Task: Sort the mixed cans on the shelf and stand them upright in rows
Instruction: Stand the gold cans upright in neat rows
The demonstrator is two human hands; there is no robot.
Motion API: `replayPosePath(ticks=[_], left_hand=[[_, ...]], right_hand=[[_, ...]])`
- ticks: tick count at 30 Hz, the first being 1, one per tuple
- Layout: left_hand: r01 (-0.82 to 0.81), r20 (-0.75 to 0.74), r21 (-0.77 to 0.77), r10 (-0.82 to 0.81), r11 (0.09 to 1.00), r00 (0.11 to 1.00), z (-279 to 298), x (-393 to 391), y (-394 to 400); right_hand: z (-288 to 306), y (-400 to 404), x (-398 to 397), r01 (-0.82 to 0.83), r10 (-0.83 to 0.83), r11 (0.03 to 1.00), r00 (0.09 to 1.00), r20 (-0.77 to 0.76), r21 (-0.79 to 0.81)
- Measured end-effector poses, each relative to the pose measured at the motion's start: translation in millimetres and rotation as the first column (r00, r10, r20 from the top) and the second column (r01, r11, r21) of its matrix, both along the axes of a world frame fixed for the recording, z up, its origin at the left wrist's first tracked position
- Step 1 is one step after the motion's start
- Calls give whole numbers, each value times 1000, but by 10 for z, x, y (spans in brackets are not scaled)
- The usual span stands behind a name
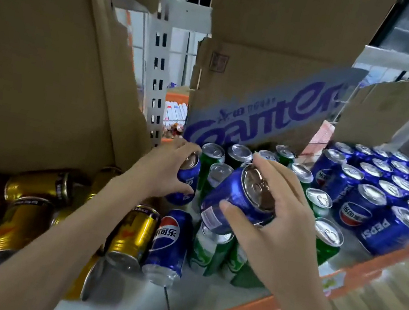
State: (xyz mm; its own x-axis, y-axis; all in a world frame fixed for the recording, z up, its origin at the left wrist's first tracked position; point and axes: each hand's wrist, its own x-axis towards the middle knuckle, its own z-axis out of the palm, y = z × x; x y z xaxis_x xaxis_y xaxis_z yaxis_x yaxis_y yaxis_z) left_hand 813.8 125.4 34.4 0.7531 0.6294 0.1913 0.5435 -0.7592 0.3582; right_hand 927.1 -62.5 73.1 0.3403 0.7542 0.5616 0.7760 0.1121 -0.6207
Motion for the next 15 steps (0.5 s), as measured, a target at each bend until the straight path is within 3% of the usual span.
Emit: replayPosePath(ticks=[4,11,15], left_hand=[[-11,-161,128,32,992,986,-179,227,236],[-100,-292,179,150,979,945,-295,394,385],[-254,-185,81,265,964,946,-72,220,157]], right_hand=[[25,158,194,-51,51,999,999,4,9],[28,452,371,-160,160,987,987,-13,-30],[31,698,355,-215,219,973,975,39,-87]])
